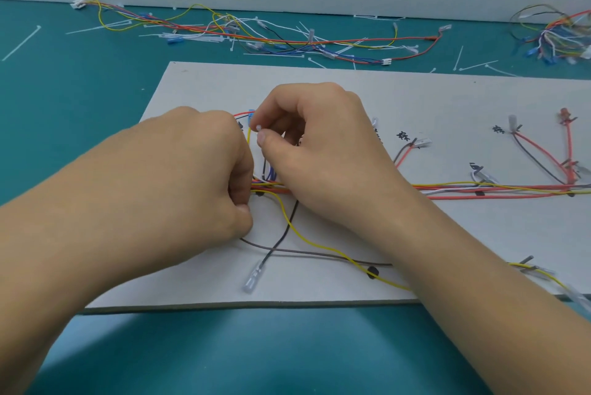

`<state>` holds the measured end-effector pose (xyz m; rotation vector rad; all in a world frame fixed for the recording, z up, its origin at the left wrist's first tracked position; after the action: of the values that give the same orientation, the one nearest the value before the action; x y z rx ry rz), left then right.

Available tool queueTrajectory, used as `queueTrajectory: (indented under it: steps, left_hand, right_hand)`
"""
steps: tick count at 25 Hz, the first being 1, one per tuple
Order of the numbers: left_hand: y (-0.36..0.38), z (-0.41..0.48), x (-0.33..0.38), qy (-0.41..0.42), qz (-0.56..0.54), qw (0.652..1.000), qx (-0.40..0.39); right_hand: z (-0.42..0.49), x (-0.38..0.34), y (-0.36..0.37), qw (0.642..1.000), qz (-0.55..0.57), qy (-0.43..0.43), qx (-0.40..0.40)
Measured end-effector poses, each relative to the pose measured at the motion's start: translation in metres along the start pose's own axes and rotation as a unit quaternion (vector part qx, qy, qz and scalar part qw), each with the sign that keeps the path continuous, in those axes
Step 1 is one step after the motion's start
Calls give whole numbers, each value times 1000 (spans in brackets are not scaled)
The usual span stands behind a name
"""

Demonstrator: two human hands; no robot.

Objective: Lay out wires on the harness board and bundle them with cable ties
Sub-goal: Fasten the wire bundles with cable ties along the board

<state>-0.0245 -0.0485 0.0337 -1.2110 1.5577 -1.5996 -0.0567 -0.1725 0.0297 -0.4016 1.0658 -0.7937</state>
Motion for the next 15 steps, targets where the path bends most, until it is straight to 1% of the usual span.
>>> queueTrajectory:
  steps: [5,7,12,15]
  left_hand:
    - [4,-3,4,-12,68,998,-6]
    - [3,-2,1,-6,71,997,-4]
    - [-7,2,-4,10,-17,1000,-4]
    - [-7,1,0,11,-24,999,-20]
  right_hand:
    - [0,1,-2,1000,1,-2,-6]
    - [0,2,-3,1000,5,4,-10]
    - [2,7,-4,1000,16,21,-16]
    - [1,8,-5,999,17,26,-16]
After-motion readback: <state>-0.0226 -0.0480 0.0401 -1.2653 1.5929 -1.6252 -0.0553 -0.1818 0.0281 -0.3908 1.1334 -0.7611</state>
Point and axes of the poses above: each hand's wrist, its own z-axis towards the middle knuckle, its own y-axis out of the palm, x = y × z, the point moved 8 cm from there along z, towards the middle knuckle, and after that the axes turned 13 degrees about -y, right-handed, at the moved point
